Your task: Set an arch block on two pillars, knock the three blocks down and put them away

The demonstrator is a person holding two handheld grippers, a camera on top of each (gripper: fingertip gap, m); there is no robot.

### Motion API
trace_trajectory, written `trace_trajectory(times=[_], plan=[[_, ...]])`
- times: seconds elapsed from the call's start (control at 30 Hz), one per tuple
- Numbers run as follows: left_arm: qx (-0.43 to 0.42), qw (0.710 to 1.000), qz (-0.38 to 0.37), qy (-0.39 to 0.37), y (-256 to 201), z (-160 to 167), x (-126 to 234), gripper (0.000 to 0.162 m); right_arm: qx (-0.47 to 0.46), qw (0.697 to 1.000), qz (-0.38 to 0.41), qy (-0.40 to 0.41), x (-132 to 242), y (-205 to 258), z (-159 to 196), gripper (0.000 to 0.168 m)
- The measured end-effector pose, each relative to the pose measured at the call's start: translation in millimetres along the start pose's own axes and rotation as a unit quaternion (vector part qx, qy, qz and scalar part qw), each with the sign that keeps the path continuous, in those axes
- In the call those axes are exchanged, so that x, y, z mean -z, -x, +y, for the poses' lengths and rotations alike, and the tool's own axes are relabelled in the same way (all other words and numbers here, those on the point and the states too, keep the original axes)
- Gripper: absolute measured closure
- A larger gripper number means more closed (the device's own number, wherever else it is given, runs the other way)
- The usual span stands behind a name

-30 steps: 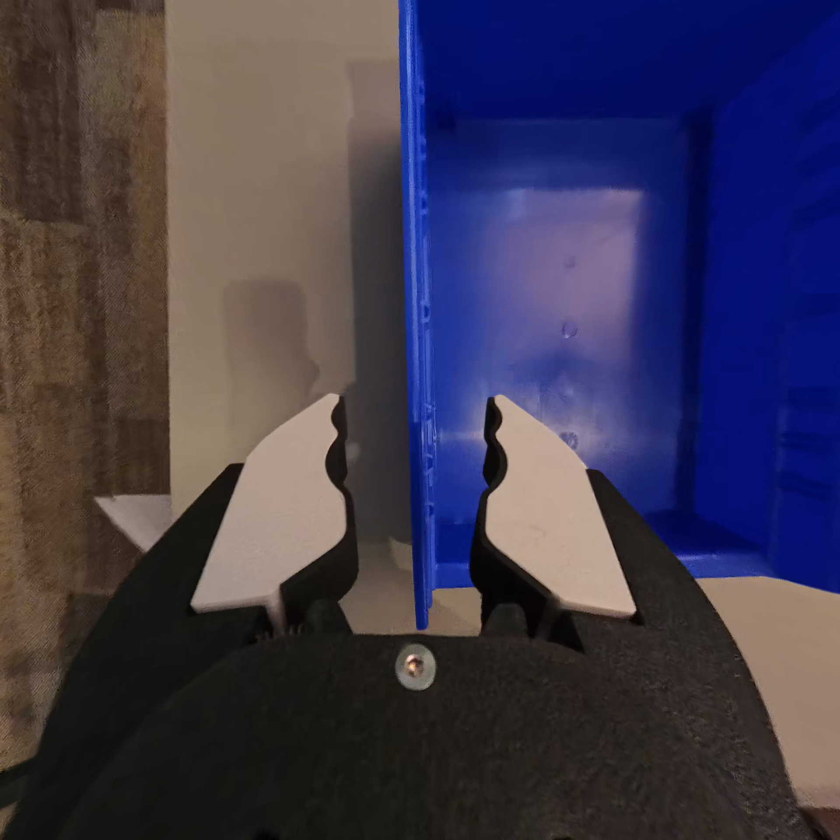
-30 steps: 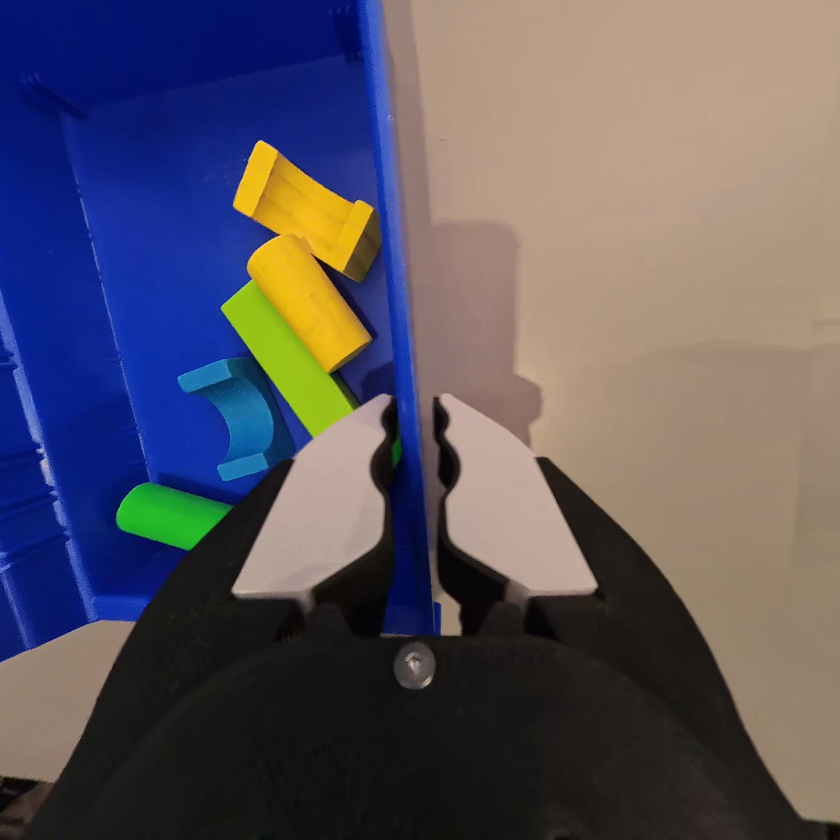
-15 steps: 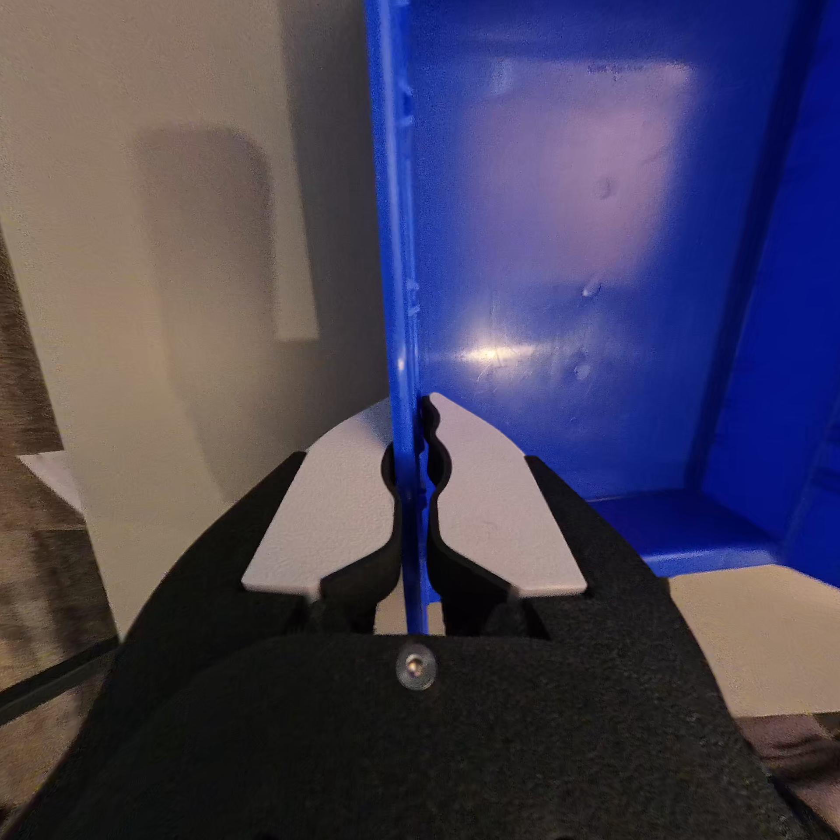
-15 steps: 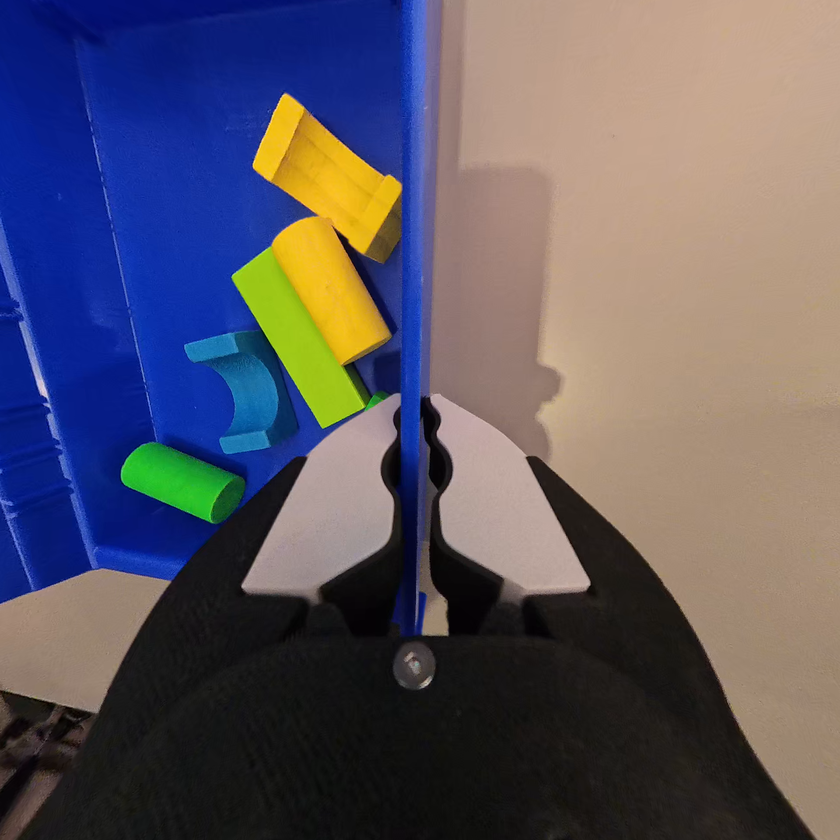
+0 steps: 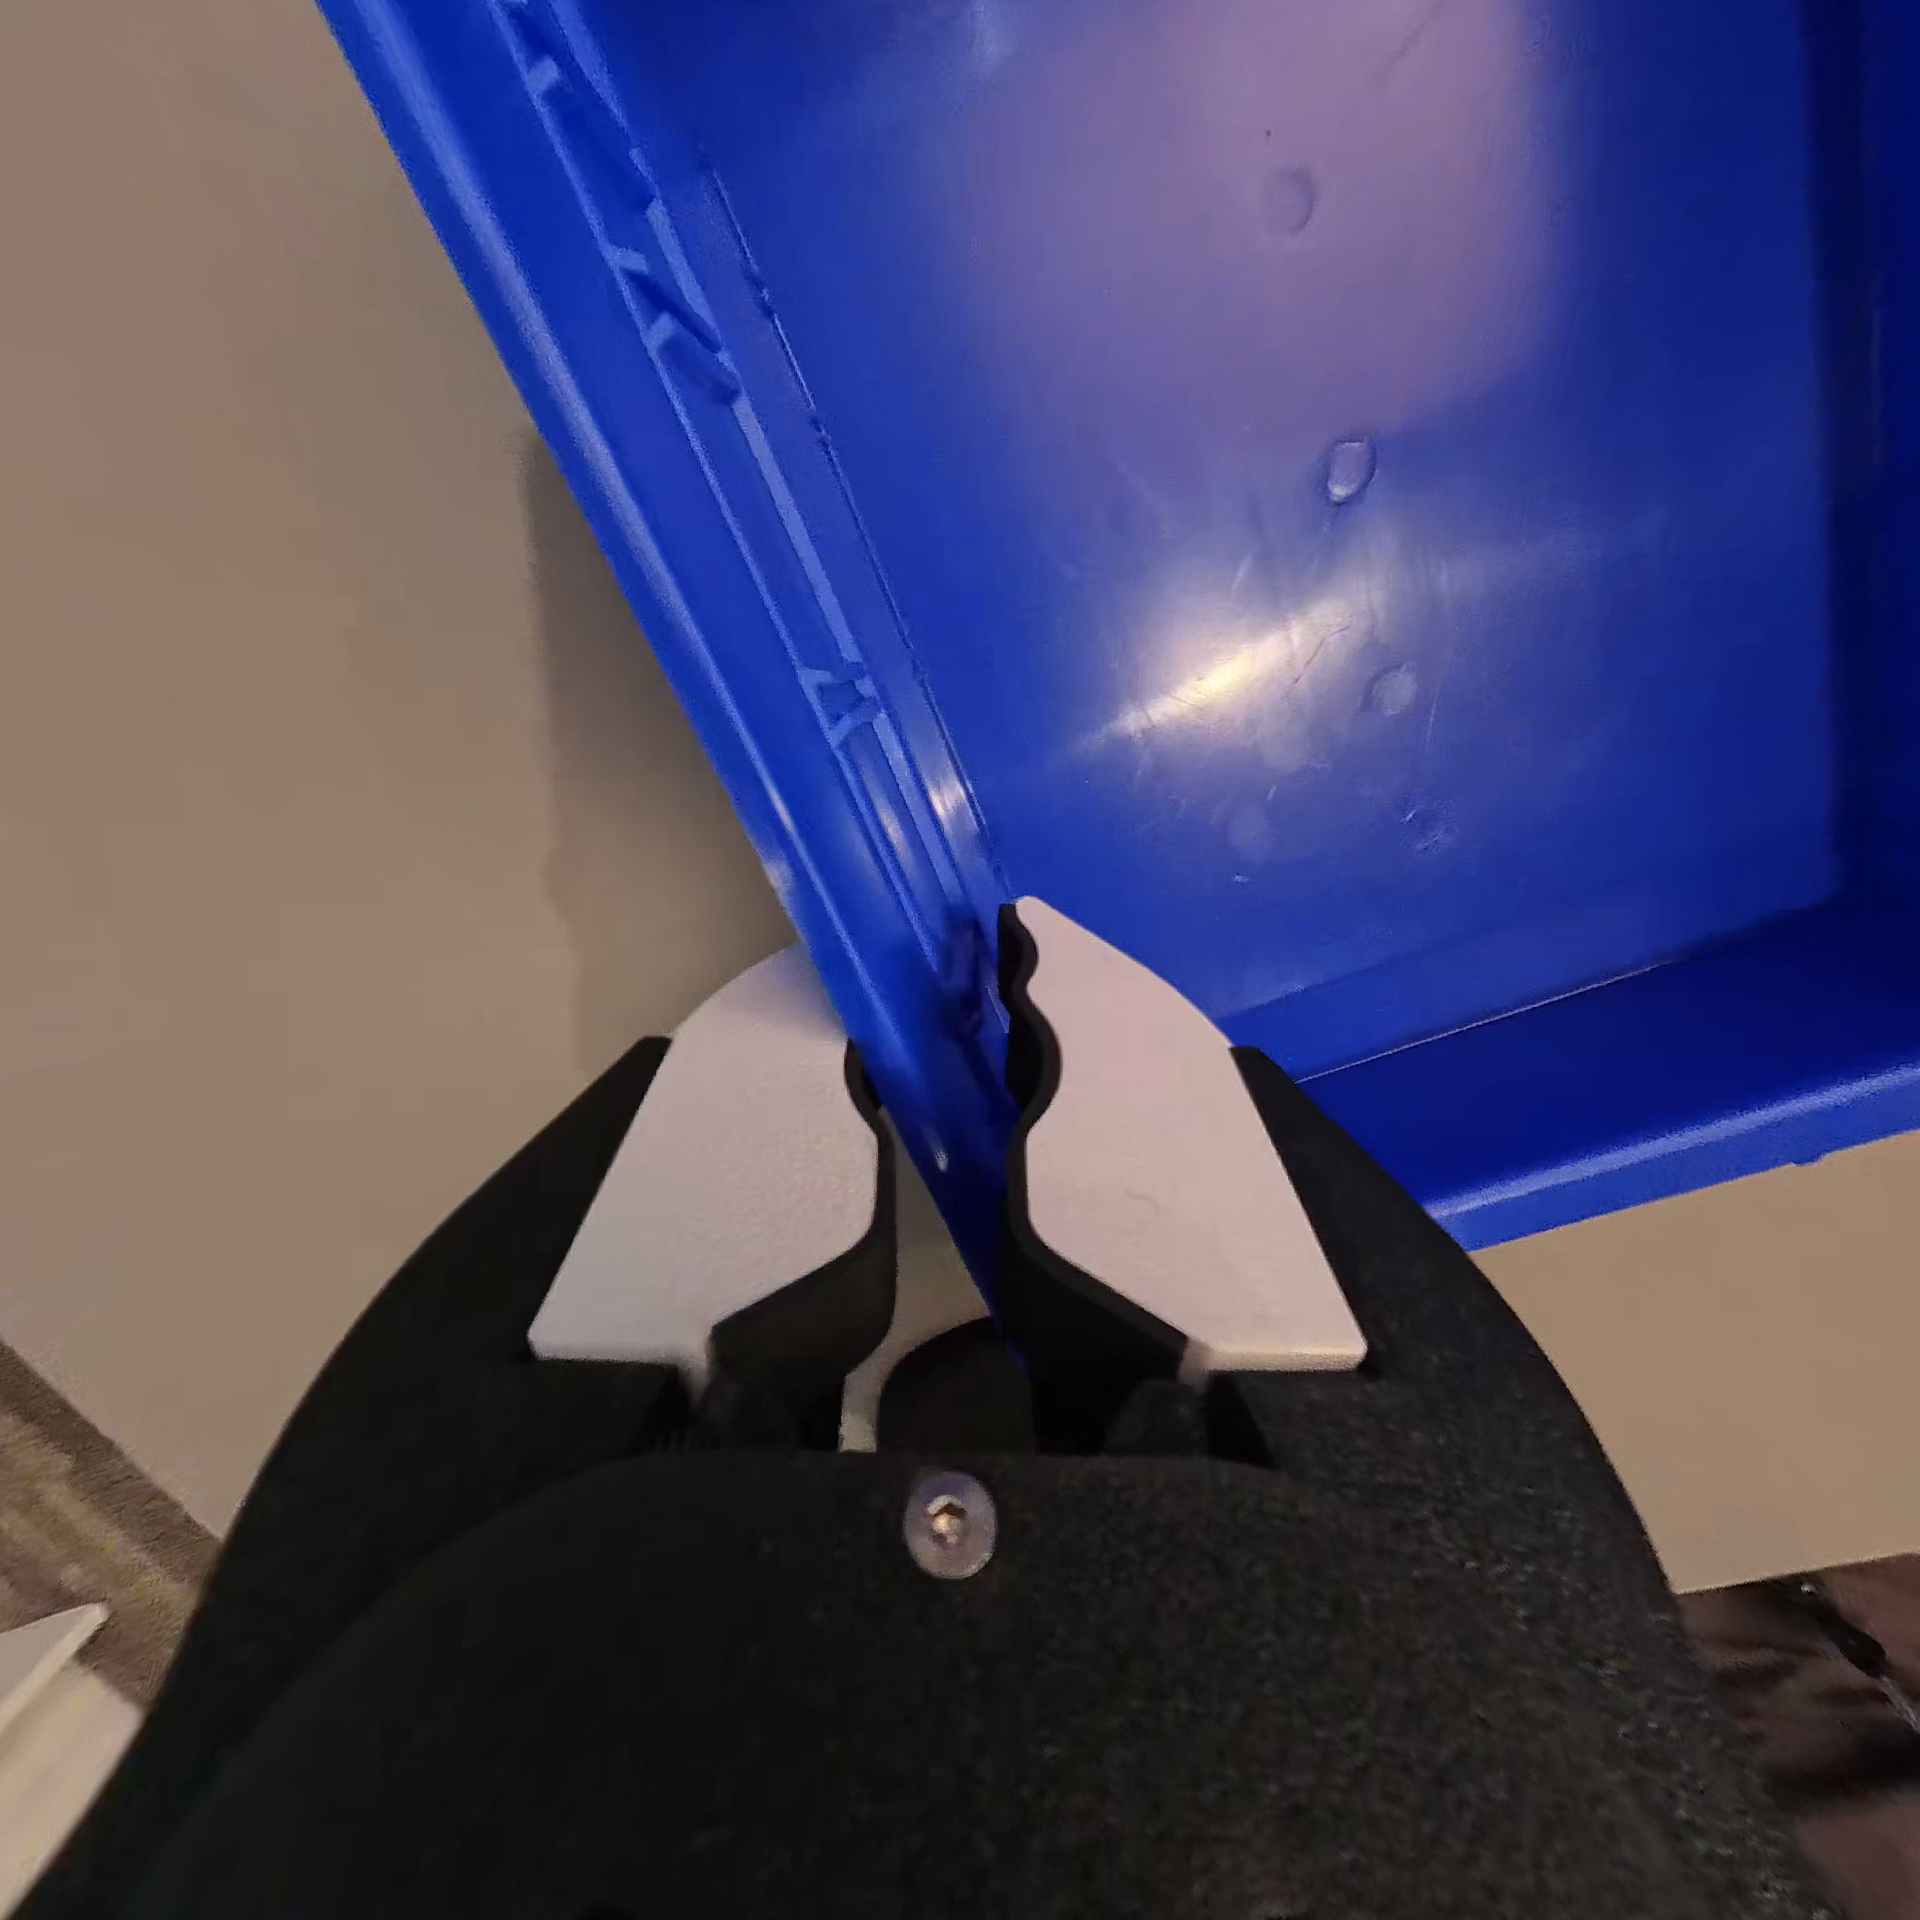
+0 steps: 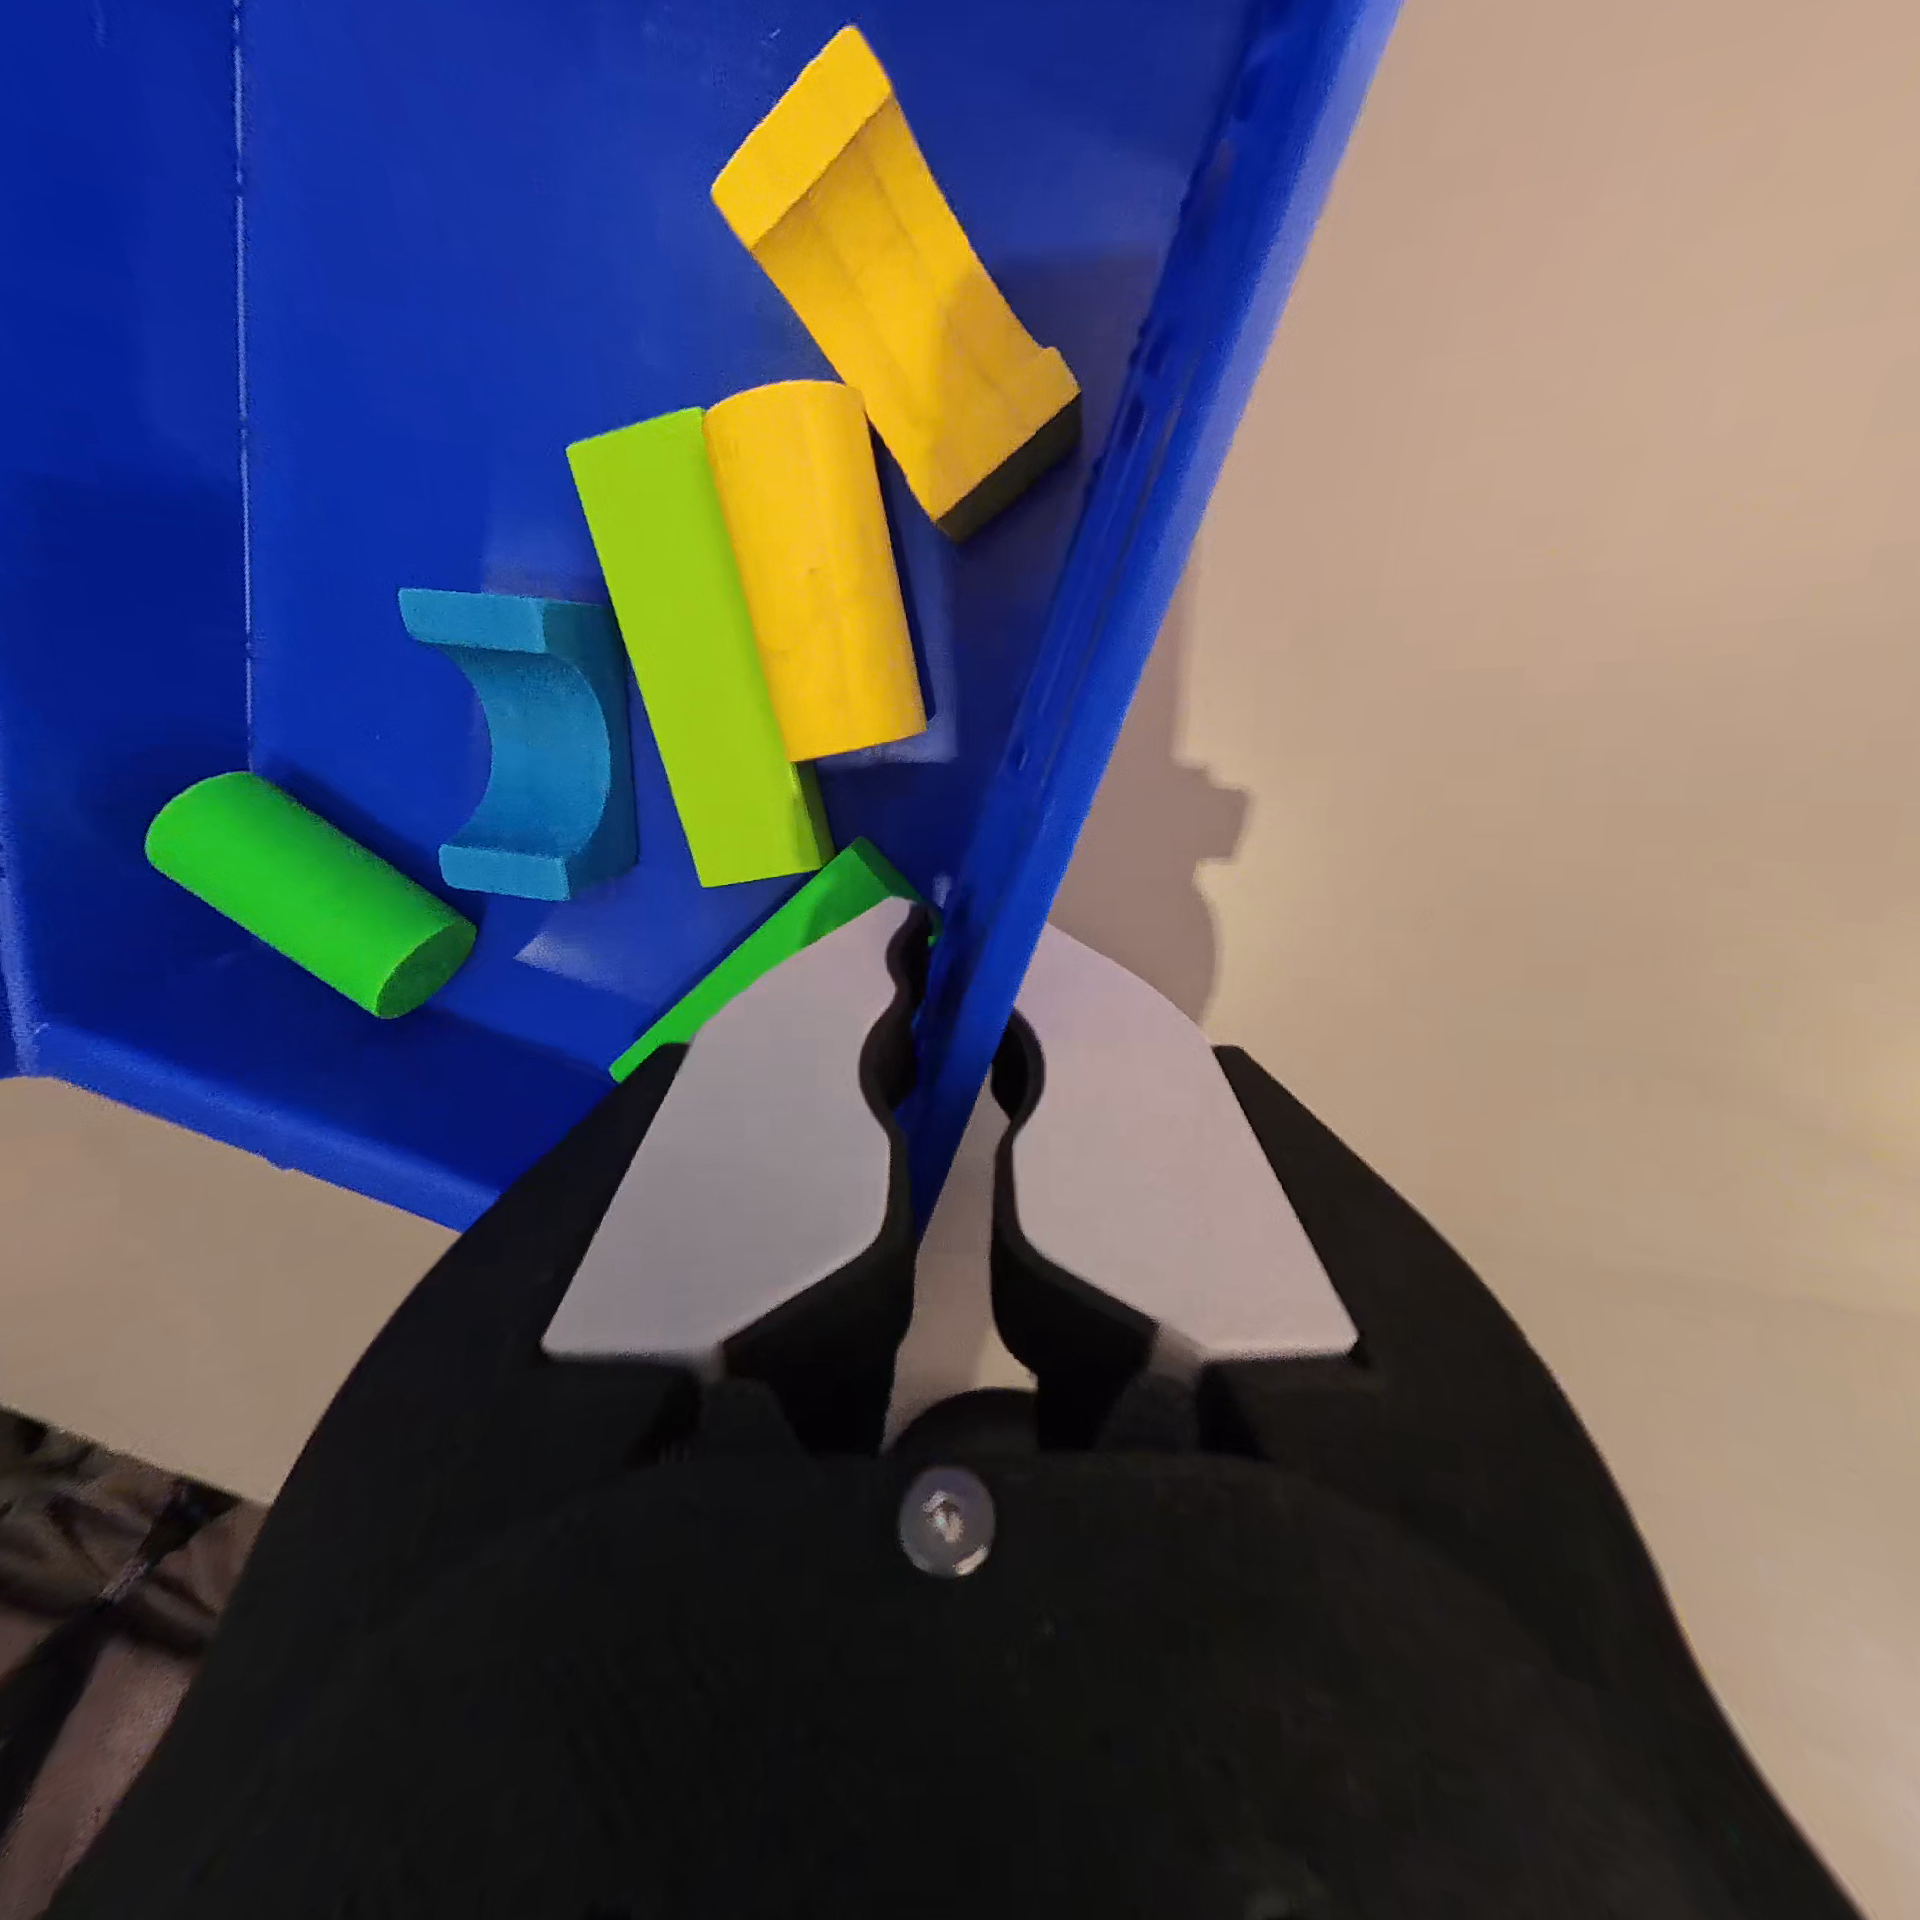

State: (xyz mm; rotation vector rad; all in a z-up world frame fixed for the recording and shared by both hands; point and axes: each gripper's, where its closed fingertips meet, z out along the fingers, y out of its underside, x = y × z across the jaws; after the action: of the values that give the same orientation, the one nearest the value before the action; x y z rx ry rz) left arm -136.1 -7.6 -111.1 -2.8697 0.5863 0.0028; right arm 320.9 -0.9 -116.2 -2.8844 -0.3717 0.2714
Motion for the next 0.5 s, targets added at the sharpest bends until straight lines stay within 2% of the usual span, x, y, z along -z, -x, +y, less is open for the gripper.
trace_trajectory(times=[0.07, 0.17, 0.27, 0.4, 0.5], plan=[[-0.008, 1.0, -0.009, 0.005, -11, -2, -1, 0.143, 0.005, 1.0, -0.011, 0.006, -2, 8, -3, 0.158], [-0.035, 0.999, -0.02, 0.004, -24, -5, -2, 0.138, -0.014, 1.0, -0.003, 0.001, -8, 3, -25, 0.152], [-0.048, 0.999, 0.0, -0.001, -42, -7, -2, 0.135, -0.04, 0.997, -0.01, 0.058, -19, -1, -27, 0.149], [-0.098, 0.995, -0.032, -0.002, -51, -10, -3, 0.108, -0.046, 0.993, 0.011, 0.104, -24, -5, -24, 0.16], [-0.113, 0.993, -0.041, -0.01, -48, -13, -1, 0.104, -0.069, 0.993, -0.006, 0.1, -24, -7, -24, 0.16]])
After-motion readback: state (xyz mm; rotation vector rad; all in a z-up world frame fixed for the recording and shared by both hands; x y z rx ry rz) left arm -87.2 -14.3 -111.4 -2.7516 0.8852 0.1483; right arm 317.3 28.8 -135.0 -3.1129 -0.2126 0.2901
